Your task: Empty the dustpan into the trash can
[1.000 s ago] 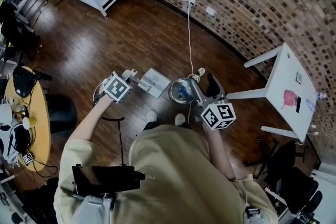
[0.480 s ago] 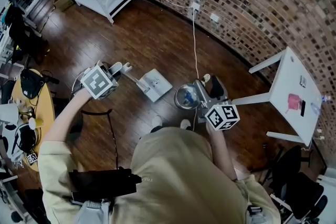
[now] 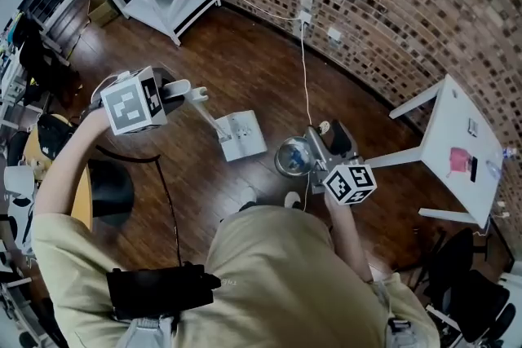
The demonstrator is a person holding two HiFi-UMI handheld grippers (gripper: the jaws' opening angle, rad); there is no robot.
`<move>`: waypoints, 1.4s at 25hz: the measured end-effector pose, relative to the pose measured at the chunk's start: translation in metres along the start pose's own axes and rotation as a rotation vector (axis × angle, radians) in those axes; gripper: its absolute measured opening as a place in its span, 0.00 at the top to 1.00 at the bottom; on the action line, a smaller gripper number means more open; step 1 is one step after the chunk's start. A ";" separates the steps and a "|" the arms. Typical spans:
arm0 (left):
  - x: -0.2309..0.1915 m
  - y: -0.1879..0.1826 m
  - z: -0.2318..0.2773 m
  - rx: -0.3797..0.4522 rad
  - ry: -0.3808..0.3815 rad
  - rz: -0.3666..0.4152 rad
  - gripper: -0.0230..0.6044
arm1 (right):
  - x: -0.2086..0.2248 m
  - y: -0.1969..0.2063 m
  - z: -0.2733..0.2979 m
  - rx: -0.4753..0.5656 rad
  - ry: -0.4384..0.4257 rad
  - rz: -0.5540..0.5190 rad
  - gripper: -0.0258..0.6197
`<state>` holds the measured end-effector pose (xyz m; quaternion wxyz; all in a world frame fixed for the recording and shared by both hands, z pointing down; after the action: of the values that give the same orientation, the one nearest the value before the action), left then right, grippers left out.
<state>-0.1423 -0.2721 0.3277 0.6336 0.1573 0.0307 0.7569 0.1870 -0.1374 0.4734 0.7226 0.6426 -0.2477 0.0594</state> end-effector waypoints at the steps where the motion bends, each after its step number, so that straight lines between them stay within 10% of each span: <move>1: -0.003 -0.004 -0.004 0.004 -0.003 0.027 0.96 | 0.000 0.000 -0.001 0.002 0.003 0.000 0.40; 9: -0.002 -0.027 0.002 0.034 0.022 0.192 0.96 | 0.014 -0.006 -0.020 0.030 0.060 0.008 0.40; 35: 0.010 -0.114 0.057 0.060 0.112 0.314 0.96 | 0.045 -0.012 -0.076 0.101 0.194 0.056 0.42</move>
<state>-0.0199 -0.2487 0.3561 0.4998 0.1368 0.0635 0.8529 0.2524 -0.0775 0.4787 0.7080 0.6621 -0.1913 0.1539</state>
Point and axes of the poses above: the fingertips, and each gripper's own axes: z forward along the fingers, x to its right, y out of its underside, the point moved 7 cm from there along -z, backward along the fingers, and after that the axes turned 3 degrees about z, right-handed, at the moved point
